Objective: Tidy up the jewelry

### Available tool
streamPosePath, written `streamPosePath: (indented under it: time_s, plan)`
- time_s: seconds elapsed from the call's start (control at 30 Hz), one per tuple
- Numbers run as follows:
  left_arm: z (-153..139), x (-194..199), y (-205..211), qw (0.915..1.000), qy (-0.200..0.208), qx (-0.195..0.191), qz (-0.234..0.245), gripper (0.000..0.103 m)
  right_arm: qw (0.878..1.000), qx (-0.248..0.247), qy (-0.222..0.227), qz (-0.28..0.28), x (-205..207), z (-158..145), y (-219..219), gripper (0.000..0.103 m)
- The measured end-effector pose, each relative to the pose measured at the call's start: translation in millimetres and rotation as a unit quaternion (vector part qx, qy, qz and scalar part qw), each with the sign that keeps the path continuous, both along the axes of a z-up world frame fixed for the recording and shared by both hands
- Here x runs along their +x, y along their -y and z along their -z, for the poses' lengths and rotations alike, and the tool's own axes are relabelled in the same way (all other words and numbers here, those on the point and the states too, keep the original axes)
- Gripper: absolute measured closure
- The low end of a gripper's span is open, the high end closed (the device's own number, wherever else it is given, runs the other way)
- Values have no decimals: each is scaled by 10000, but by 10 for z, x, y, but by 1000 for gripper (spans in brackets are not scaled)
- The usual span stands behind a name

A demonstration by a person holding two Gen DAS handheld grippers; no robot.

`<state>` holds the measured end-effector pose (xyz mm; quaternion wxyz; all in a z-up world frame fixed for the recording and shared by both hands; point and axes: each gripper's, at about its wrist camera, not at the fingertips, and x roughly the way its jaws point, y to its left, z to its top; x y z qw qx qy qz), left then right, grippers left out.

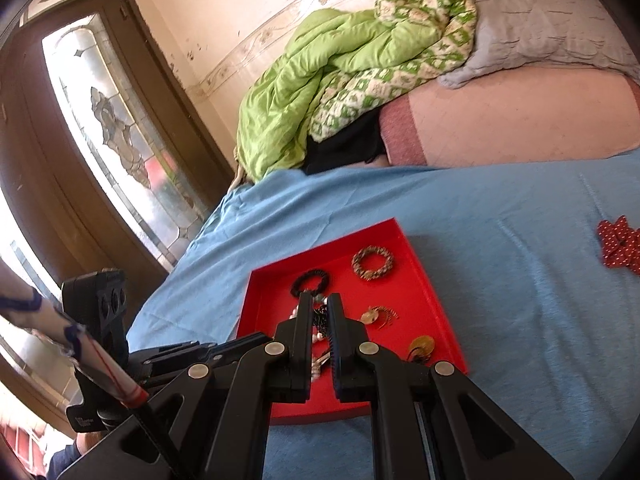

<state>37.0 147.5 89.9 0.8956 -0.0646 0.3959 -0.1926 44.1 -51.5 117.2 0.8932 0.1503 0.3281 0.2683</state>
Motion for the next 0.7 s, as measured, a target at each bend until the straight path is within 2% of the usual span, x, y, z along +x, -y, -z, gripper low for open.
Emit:
streamPosePath:
  time_s: [0.33, 0.7]
  plan:
    - [152, 10, 118, 9996, -195, 211, 65, 98, 9992, -121, -373, -72, 125, 254, -53, 95]
    - [297, 35, 258, 9981, -295, 533, 134, 98, 9979, -382, -529, 36, 226, 439, -89, 95]
